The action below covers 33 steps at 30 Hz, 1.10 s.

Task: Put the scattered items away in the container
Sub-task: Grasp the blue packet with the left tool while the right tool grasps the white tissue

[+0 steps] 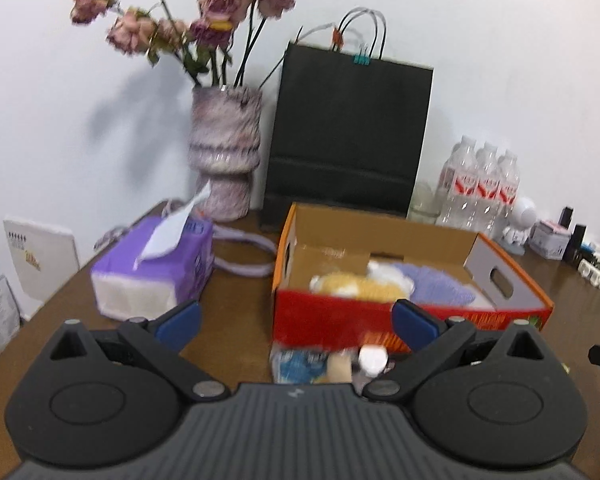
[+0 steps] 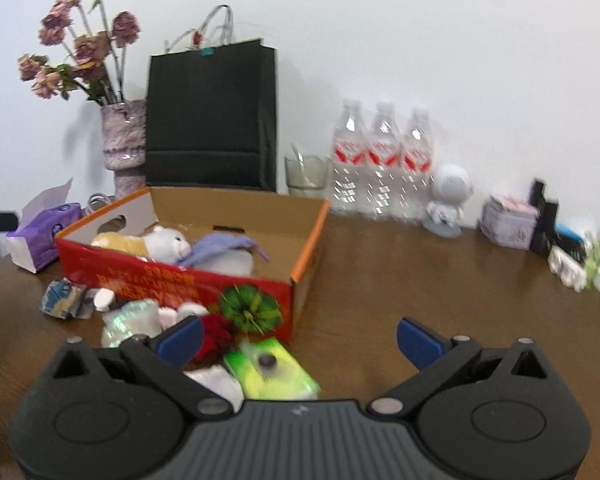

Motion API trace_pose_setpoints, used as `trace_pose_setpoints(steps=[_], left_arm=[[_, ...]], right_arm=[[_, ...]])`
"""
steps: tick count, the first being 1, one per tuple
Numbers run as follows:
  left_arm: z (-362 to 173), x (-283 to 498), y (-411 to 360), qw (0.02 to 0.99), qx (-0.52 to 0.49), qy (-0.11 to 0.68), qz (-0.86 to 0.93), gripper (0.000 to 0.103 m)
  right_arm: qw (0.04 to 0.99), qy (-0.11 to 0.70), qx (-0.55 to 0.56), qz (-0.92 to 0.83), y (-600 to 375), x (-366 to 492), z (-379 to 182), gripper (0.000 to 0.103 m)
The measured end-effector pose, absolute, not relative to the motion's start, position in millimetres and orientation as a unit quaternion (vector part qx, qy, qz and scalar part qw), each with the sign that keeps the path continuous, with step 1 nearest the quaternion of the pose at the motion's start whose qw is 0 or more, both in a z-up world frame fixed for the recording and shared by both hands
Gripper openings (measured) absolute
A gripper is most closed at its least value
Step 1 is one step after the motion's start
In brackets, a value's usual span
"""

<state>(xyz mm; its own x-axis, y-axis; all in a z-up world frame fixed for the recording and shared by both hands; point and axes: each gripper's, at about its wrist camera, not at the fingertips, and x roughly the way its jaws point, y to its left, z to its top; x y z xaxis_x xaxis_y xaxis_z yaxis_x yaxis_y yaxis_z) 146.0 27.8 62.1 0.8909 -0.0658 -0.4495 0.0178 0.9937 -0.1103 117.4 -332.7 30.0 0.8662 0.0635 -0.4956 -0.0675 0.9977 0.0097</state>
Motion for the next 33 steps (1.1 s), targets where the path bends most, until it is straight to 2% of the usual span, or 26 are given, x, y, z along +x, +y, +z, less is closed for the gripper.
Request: trace_pose_setpoints(steps=[5, 10, 17, 20, 22, 23, 24, 25, 26, 27, 29, 30, 32, 33], left_arm=[[44.1, 143.8, 19.7, 0.966, -0.034, 0.253, -0.026, 0.103], [31.5, 148.0, 11.1, 0.964, 0.002, 0.267, -0.023, 0.103], [14.0, 173.8, 6.8, 0.954, 0.001, 0.3, -0.016, 0.103], [7.0, 186.1, 4.8, 0.951, 0.009, 0.31, -0.01, 0.103], [1.7, 195.5, 3.9, 0.949, 0.007, 0.315, -0.007, 0.103], [-1.3, 199.9, 3.7, 0.948, 0.003, 0.319, -0.007, 0.103], [-4.6, 203.9, 3.2, 0.946, 0.002, 0.325, -0.009, 0.103], [-8.0, 207.2, 2.4, 0.944, 0.004, 0.331, -0.01, 0.103], [-11.0, 208.7, 1.9, 0.942, 0.007, 0.336, -0.011, 0.092], [-13.4, 208.7, 2.0, 0.941, 0.011, 0.338, -0.014, 0.082], [-12.7, 204.6, 2.6, 0.943, 0.019, 0.33, -0.02, 0.054], [-10.9, 202.8, 3.8, 0.944, 0.016, 0.328, -0.027, 0.052], [-7.2, 198.0, 6.6, 0.946, 0.007, 0.323, -0.036, 0.038], [-5.5, 195.2, 7.3, 0.947, 0.005, 0.32, -0.038, 0.035]], right_arm=[[0.961, 0.271, 0.012, 0.049, -326.8, 110.4, 9.6, 0.103], [0.957, 0.28, -0.029, 0.062, -307.3, 108.7, -2.7, 0.103], [0.959, 0.273, -0.02, 0.078, -287.4, 112.1, -5.9, 0.101], [0.959, 0.269, -0.032, 0.087, -277.1, 114.8, -9.3, 0.085], [0.958, 0.267, -0.038, 0.097, -272.6, 116.2, -11.2, 0.079], [0.957, 0.269, -0.042, 0.1, -270.4, 116.9, -12.1, 0.072], [0.956, 0.272, -0.048, 0.1, -268.2, 118.1, -13.7, 0.057], [0.953, 0.279, -0.055, 0.101, -265.9, 120.3, -16.4, 0.049], [0.949, 0.292, -0.059, 0.1, -264.2, 123.7, -19.1, 0.038], [0.948, 0.298, -0.058, 0.101, -264.3, 125.3, -20.1, 0.038], [0.947, 0.298, -0.059, 0.105, -264.8, 124.5, -20.2, 0.032], [0.947, 0.299, -0.061, 0.106, -264.8, 124.2, -20.5, 0.029], [0.949, 0.292, -0.055, 0.106, -266.5, 123.0, -19.4, 0.023], [0.95, 0.29, -0.051, 0.106, -267.9, 122.5, -19.1, 0.021]])
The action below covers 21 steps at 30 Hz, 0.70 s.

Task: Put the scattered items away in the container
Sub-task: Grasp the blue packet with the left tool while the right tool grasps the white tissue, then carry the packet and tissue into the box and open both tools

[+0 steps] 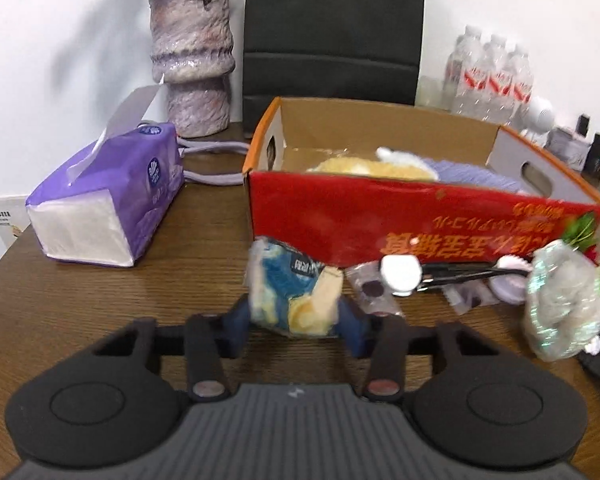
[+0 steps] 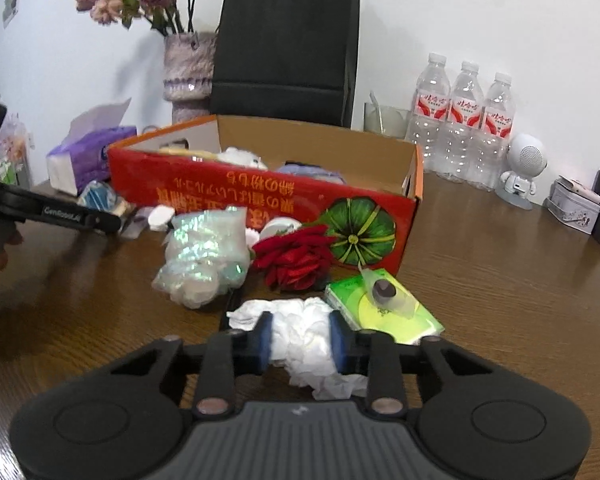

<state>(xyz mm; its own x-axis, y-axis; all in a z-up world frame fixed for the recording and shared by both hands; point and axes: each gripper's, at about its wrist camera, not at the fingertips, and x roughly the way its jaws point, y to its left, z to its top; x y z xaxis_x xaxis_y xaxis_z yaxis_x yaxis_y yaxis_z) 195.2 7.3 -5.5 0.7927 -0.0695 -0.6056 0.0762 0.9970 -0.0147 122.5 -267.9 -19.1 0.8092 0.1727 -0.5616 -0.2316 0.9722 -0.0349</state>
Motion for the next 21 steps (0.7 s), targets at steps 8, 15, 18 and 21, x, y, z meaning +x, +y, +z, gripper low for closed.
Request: trace_pose_setpoints(steps=[8, 15, 18, 21], left_arm=[[2.3, 179.7, 7.8, 0.949, 0.0, 0.309, -0.053, 0.008], [10.9, 161.9, 7.9, 0.958, 0.0, 0.282, -0.055, 0.007], [13.4, 158.1, 7.3, 0.96, -0.003, 0.275, -0.056, 0.007], [16.5, 152.5, 6.1, 0.962, -0.006, 0.268, -0.058, 0.007]], right_arm=[[0.954, 0.275, -0.039, 0.111, -274.2, 118.2, -15.9, 0.015], [0.957, 0.263, -0.033, 0.115, -275.2, 113.1, -11.5, 0.015], [0.959, 0.257, -0.03, 0.115, -276.1, 111.1, -9.7, 0.015], [0.961, 0.249, -0.027, 0.113, -277.2, 108.0, -6.8, 0.015]])
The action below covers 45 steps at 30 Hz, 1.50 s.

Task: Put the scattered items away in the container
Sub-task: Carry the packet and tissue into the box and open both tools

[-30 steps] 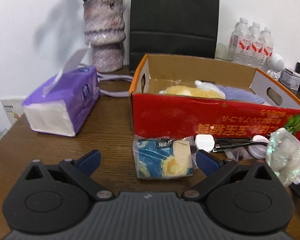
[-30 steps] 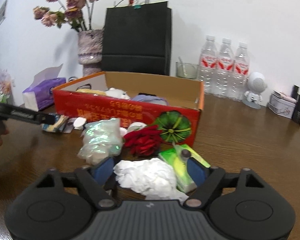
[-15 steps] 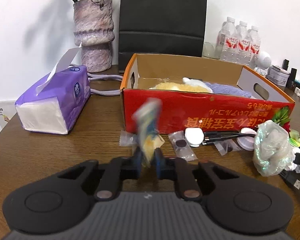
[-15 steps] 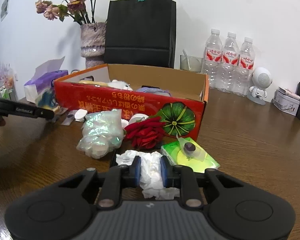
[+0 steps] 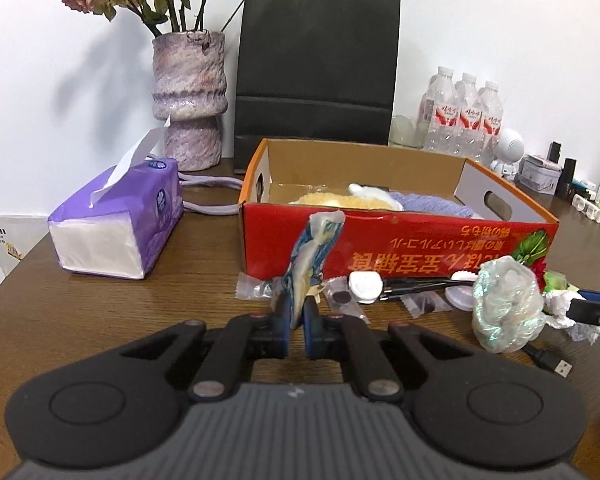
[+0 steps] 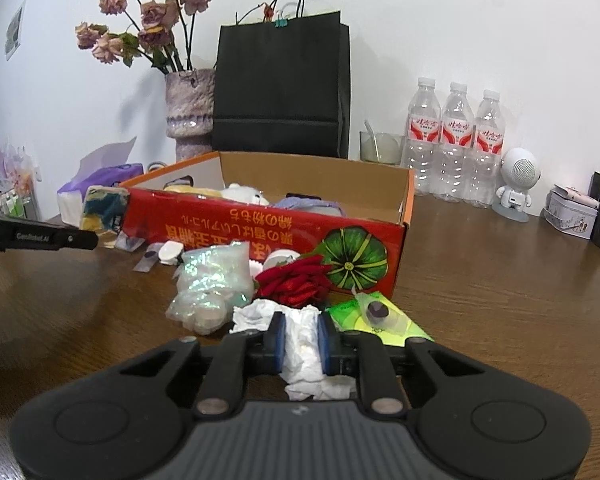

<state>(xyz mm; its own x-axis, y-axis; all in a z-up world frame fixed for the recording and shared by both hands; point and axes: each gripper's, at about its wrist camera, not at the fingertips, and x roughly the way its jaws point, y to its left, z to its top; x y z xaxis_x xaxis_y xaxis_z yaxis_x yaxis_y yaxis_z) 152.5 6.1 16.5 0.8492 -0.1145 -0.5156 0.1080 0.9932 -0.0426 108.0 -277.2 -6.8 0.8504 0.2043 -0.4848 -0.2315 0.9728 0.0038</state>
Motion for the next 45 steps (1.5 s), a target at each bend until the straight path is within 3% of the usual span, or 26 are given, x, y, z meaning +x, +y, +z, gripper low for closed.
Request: trace_pose_setpoints(steps=[12, 24, 37, 45], left_arm=[[46.9, 139.3, -5.6, 0.97, -0.019, 0.229, -0.081, 0.007], [106.3, 197.2, -21.1, 0.98, -0.101, 0.154, -0.073, 0.007], [66.4, 289.3, -42.9, 0.976, -0.075, 0.201, -0.033, 0.007], [45.4, 297.6, -54.0, 0.972, -0.046, 0.23, -0.036, 0.007]], right_arm=[[0.974, 0.199, -0.011, 0.104, -287.1, 102.9, 24.2, 0.015], [0.988, 0.112, 0.028, 0.106, -265.2, 168.7, 94.6, 0.015], [0.981, 0.167, 0.047, 0.085, -268.2, 257.8, 55.1, 0.015], [0.978, 0.187, 0.054, 0.078, -274.3, 266.0, 43.4, 0.015]])
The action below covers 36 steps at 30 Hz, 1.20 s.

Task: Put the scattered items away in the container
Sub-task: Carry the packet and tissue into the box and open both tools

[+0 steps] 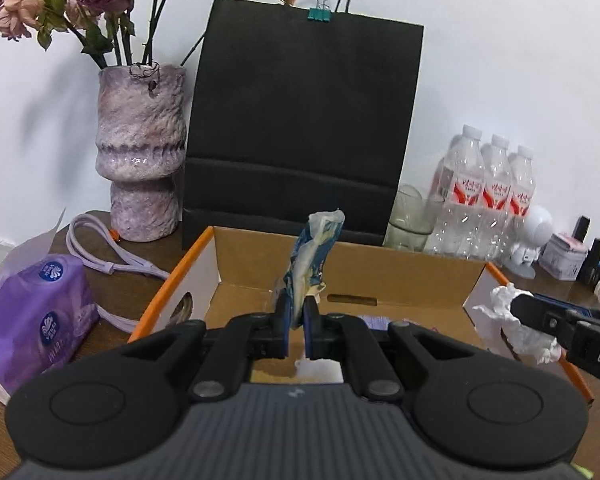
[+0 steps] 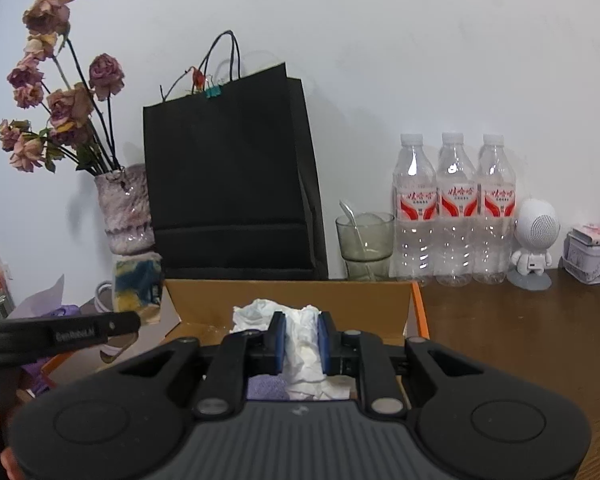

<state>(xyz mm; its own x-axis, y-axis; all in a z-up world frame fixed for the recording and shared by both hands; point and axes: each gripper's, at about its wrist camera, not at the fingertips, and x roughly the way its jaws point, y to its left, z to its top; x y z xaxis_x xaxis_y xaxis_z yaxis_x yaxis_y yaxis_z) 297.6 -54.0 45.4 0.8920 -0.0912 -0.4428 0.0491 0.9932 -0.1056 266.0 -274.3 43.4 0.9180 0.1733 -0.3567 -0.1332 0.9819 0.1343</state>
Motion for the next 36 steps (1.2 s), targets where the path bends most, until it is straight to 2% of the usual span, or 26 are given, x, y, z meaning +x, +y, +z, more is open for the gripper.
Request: trace_pose_setpoints(steps=[4, 6, 7, 8, 9, 10, 11, 16, 36], left_arm=[[44.4, 295.5, -57.3, 0.973, -0.027, 0.23, -0.023, 0.01], [44.5, 294.6, -58.8, 0.972, -0.016, 0.233, -0.015, 0.024], [44.5, 294.1, -59.6, 0.972, -0.01, 0.233, -0.009, 0.045], [44.8, 293.0, -60.5, 0.973, -0.004, 0.232, -0.001, 0.079], [45.2, 291.8, -61.5, 0.974, 0.001, 0.228, 0.01, 0.095], [46.0, 290.0, -62.4, 0.975, 0.006, 0.222, 0.021, 0.103], [47.1, 288.5, -63.6, 0.976, 0.012, 0.216, 0.029, 0.103], [49.5, 285.3, -71.5, 0.976, 0.038, 0.214, 0.027, 0.103], [50.9, 284.0, -65.9, 0.973, 0.006, 0.231, 0.025, 0.103]], right_arm=[[0.976, 0.197, 0.047, 0.083, -267.3, 267.8, 40.0, 0.018], [0.974, 0.207, 0.045, 0.085, -264.1, 269.3, 38.0, 0.027], [0.972, 0.212, 0.045, 0.086, -263.5, 270.3, 36.9, 0.033], [0.97, 0.219, 0.05, 0.088, -264.1, 271.7, 35.6, 0.054], [0.969, 0.224, 0.058, 0.089, -265.4, 272.7, 34.5, 0.081], [0.966, 0.233, 0.068, 0.09, -267.4, 274.4, 33.5, 0.093], [0.963, 0.243, 0.075, 0.091, -269.0, 276.1, 32.6, 0.103], [0.957, 0.271, 0.061, 0.082, -264.6, 279.3, 32.2, 0.103], [0.957, 0.278, 0.042, 0.067, -260.0, 280.2, 32.1, 0.103]])
